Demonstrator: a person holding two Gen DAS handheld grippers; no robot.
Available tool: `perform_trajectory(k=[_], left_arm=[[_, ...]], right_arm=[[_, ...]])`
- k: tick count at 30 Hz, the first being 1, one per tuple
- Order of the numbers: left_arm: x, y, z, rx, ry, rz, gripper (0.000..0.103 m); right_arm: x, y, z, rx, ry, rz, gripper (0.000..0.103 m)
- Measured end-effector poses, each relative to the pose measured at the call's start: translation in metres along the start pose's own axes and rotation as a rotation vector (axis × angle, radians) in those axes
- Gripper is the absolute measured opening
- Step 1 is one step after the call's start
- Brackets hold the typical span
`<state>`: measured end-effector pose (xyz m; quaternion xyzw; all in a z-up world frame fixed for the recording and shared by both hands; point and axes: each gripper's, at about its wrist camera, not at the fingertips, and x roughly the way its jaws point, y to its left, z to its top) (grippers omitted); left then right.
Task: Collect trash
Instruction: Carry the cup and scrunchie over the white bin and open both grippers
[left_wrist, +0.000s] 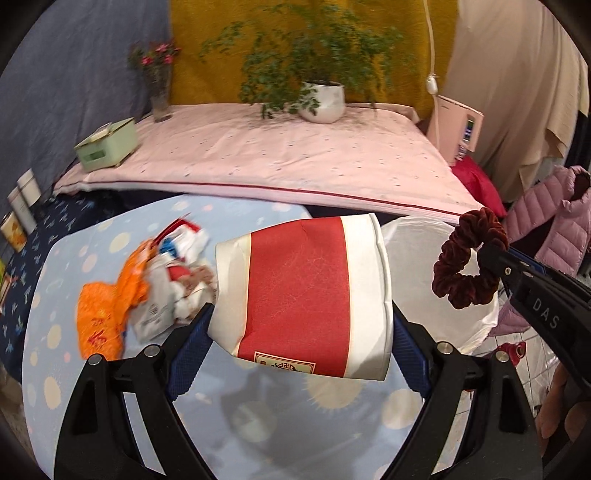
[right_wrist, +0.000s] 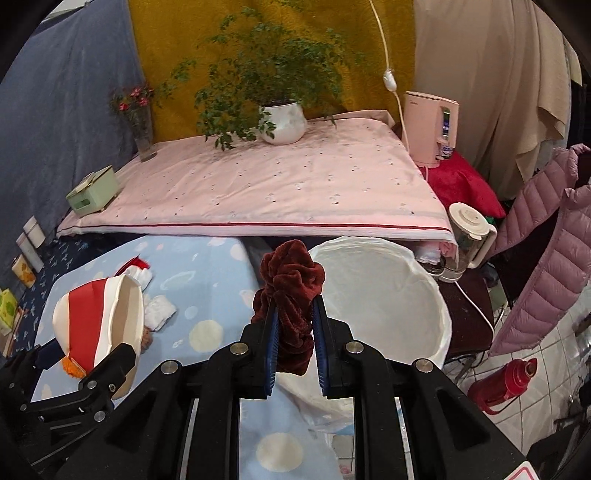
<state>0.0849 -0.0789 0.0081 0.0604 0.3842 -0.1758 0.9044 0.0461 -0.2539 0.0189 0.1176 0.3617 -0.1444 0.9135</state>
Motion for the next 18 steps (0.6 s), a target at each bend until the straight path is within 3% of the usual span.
perform_trajectory(k=[9,18], left_arm=[[0.025,-0.055,0.018,0.08,0.011,-0.076,0.084],[0.043,-0.084,0.028,0.117,0.021,-0.136,0.084]], right_arm=[[0.021,-0.044,0.005,0.055,0.014,-0.044,0.016],[0.038,-0.066,0.01,0.095,0.023,-0.066,0.016]])
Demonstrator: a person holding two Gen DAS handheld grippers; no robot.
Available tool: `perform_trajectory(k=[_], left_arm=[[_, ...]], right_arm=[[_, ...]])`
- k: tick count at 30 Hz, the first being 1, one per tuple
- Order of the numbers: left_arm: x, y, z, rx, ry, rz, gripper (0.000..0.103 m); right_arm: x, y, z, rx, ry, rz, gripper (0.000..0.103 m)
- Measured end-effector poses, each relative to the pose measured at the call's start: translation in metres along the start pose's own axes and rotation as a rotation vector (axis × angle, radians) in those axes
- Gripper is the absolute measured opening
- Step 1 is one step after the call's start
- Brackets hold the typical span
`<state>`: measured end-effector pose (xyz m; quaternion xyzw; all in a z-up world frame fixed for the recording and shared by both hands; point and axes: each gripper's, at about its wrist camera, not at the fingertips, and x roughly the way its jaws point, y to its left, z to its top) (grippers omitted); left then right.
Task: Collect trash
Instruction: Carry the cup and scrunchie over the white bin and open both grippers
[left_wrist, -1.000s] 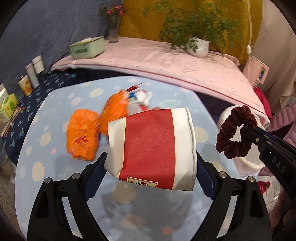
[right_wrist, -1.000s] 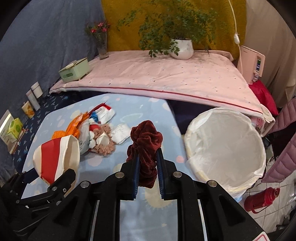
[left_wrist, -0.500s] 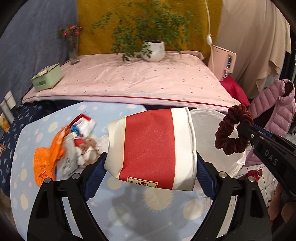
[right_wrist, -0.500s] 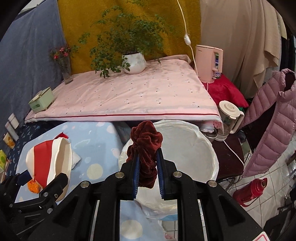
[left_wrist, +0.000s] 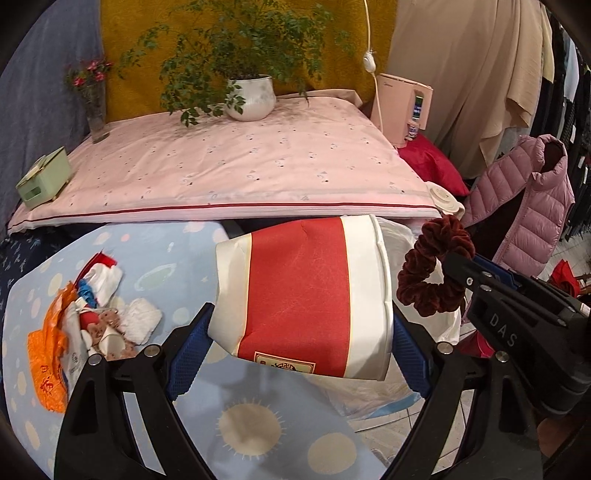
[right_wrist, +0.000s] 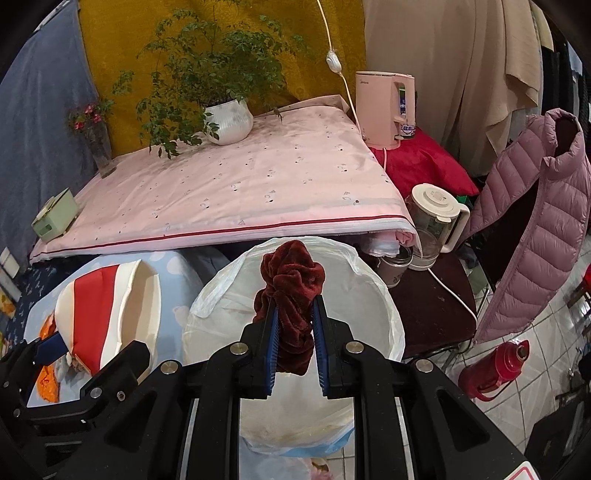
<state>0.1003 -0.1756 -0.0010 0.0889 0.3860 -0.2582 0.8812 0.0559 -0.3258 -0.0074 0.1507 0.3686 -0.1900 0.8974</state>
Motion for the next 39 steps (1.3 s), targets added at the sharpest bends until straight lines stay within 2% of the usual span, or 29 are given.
perform_trajectory(k=[7,9,15,17,19,39], left_arm=[[0.011,-0.007,0.005,0.009,0.003,-0.005,0.084],[0.012,-0.006,0.006,0.001,-0.002,0.008,0.09],[0.013,0.002,0.008,-0.029,0.002,0.025,0.09],[0.01,0.005,0.008,-0.032,-0.005,0.034,0.09],[0.007,0.009,0.008,-0.037,-0.011,0.043,0.09],[-0.031,0.065,-0.007,-0.143,-0.049,0.127,0.09]], right_arm=[[0.004,-0.009,0.006,0.019,-0.009,-0.015,0.017],[0.006,-0.01,0.008,0.024,-0.01,-0.018,0.021],[0.007,-0.009,0.01,0.022,-0.025,-0.024,0.026],[0.004,-0.008,0.011,0.024,-0.034,-0.026,0.033],[0.002,-0.006,0.012,0.022,-0.04,-0.026,0.034],[-0.025,0.049,0.001,-0.066,-0.051,0.013,0.043]])
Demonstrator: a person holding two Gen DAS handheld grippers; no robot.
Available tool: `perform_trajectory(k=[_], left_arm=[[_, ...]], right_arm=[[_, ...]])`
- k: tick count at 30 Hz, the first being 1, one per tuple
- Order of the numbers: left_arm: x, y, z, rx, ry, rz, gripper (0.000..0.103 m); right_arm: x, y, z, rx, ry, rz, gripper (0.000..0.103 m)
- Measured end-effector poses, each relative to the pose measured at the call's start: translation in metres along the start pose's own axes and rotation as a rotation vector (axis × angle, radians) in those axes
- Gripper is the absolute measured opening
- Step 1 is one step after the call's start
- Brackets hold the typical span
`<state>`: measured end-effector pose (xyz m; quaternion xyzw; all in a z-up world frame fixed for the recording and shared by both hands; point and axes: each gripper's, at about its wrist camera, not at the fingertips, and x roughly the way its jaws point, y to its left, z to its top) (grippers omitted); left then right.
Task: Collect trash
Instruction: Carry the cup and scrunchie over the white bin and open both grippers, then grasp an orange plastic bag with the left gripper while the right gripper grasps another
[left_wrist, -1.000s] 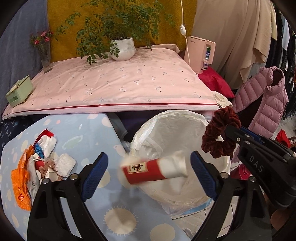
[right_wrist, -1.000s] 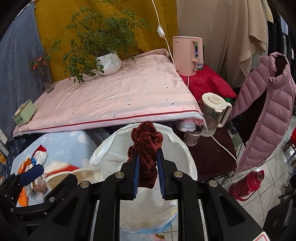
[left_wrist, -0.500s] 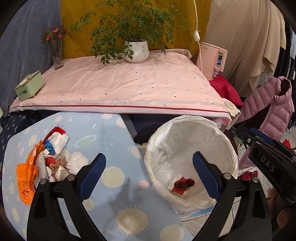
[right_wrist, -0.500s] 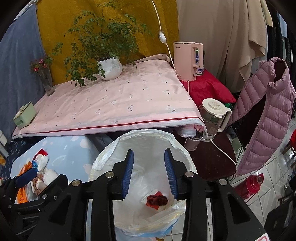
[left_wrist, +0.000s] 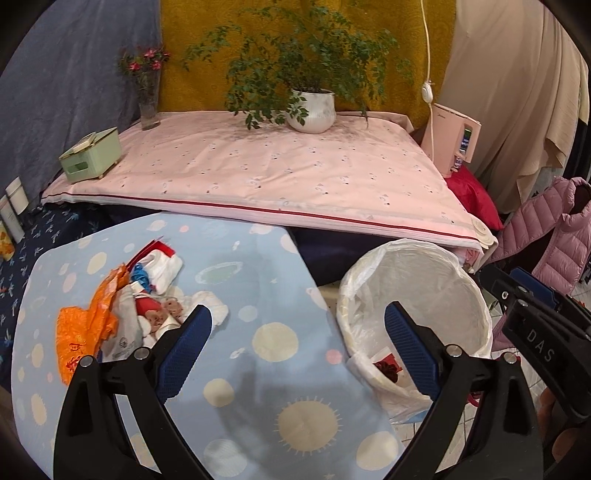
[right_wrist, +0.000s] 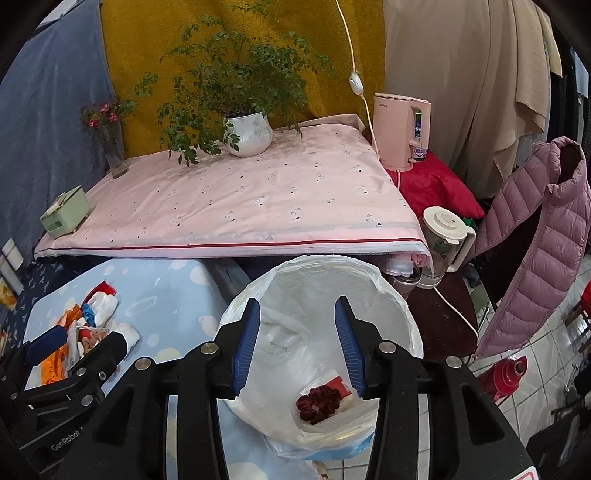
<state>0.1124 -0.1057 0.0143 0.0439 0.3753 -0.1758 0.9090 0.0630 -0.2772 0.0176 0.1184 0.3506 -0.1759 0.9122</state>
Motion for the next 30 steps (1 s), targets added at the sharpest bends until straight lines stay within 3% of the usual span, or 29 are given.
perform_trajectory(k=[12,30], left_arm=[[-0.012,0.061,-0.017,-0.098,0.011,0.075,0.09],[-0.018,0.188,-0.065,-0.252,0.065,0.232,0.09]], right_arm=[[-0.012,0.053,-0.014,-0.073,0.01,0.065,0.048],[-0.008,0.139,-0.044,-0.161,0.065,0.182,0.054]])
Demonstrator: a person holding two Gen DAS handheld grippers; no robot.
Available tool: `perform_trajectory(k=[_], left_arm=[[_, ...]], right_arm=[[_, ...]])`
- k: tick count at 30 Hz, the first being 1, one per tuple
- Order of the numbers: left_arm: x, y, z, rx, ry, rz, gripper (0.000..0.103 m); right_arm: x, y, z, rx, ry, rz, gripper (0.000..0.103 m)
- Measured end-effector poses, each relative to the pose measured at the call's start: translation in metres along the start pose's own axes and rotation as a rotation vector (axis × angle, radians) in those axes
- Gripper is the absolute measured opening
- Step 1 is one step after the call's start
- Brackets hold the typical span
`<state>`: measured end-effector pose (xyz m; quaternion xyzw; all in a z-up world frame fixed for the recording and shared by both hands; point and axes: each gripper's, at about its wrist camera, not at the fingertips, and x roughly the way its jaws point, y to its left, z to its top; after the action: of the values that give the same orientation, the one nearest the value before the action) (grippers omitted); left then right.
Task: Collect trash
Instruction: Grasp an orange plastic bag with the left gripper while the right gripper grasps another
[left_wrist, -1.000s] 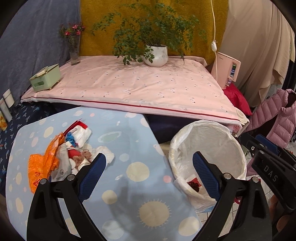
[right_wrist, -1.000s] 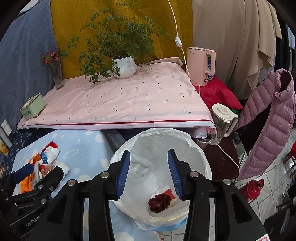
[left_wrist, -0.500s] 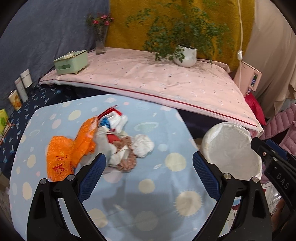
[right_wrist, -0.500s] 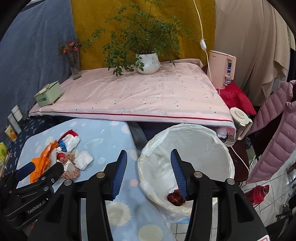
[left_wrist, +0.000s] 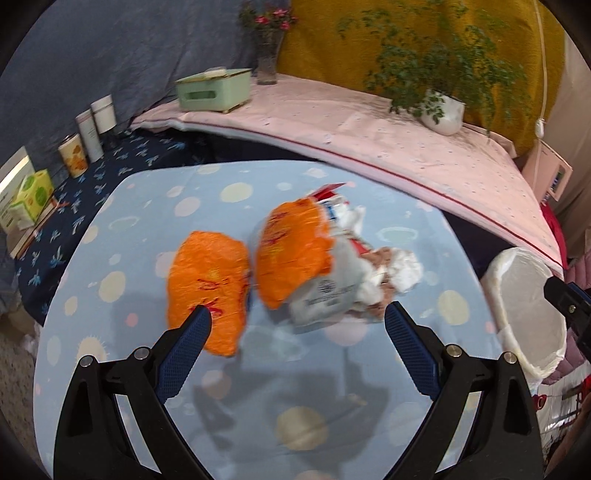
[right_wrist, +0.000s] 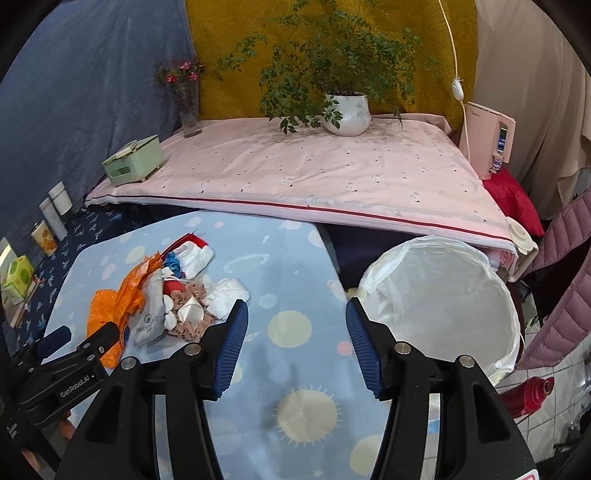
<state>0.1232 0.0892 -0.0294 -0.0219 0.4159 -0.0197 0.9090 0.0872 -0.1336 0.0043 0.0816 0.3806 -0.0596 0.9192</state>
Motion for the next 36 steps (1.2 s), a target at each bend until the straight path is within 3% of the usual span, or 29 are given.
perform_trajectory(k=[11,23,28,30,33,36], left_arm=[[0.032,0.071,-0.016,-0.077,0.081,0.084,0.09],[0.07,0.095,-0.013,-0.098,0.153,0.034,0.087],[0.087,0.097,-0.01,-0.114,0.2,-0.007,0.066],[0.092,0.098,-0.011,-0.122,0.216,-0.021,0.048],[0.094,0.099,-0.011,-0.141,0.221,-0.042,0.036],[0.09,0.096,-0.01,-0.135,0.213,-0.059,0.031]], right_arm=[[0.029,0.053,-0.015,-0.057,0.063,0.056,0.054],[0.052,0.119,-0.002,-0.124,0.08,0.16,0.054],[0.067,0.146,0.001,-0.147,0.098,0.192,0.054],[0.073,0.154,0.002,-0.151,0.106,0.203,0.054],[0.083,0.164,0.003,-0.15,0.12,0.212,0.054],[0.091,0.169,0.002,-0.153,0.131,0.213,0.053]])
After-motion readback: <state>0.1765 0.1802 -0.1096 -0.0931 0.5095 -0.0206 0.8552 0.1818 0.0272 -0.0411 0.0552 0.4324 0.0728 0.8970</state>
